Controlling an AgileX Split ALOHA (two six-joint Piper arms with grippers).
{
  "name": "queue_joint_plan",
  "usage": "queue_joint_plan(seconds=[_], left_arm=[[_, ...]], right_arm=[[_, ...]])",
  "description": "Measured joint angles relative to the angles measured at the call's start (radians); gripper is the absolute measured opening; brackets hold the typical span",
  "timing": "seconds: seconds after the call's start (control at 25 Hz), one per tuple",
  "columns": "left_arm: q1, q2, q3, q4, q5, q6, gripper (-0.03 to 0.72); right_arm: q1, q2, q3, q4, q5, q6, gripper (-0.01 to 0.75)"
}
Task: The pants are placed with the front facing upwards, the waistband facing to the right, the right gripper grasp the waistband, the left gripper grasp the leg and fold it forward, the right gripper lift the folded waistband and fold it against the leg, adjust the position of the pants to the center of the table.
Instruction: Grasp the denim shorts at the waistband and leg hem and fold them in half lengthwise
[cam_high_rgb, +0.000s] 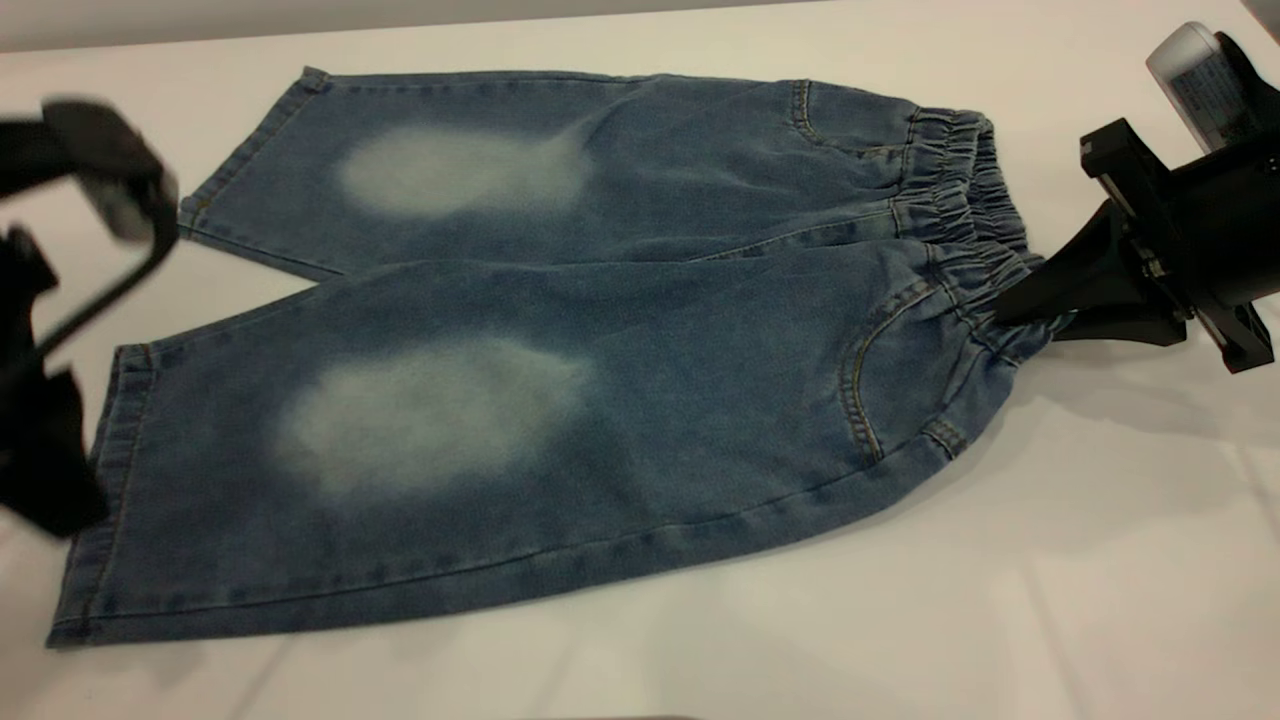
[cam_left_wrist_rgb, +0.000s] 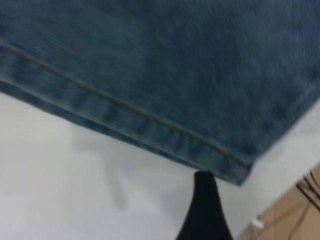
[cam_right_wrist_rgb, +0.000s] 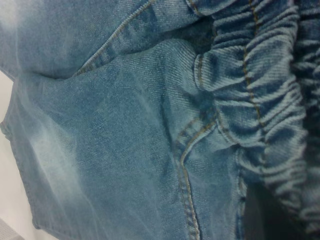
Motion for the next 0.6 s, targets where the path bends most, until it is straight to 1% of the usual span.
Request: queue_joint_plan(seconds=[0.12, 0.24, 0.32, 0.44, 0.6], left_arm=[[0.000, 0.010, 0.064, 0.000, -0.028, 0.072, 0.486], [0.000, 0.011, 0.118, 0.000, -0.111, 0.120, 0.486], [0.000, 0.012, 0.142, 0.000, -0.180, 0.125, 0.485], [0.000, 0.027, 0.156, 0.000, -0.251, 0.126, 0.486], [0.000, 0.073, 0.159, 0.000, -0.300, 0.129, 0.486]], right_arm=[[0.000, 0.000, 0.000, 0.012, 0.000, -0.008, 0.050], [0.000, 0.000, 0.000, 0.019, 0.000, -0.011, 0.051], [0.000, 0.000, 0.000, 0.020, 0.002, -0.016, 0.051], [0.000, 0.000, 0.000, 0.023, 0.009, -0.023, 0.051], [0.000, 0.000, 0.000, 0.025, 0.012, -0.026, 0.052]])
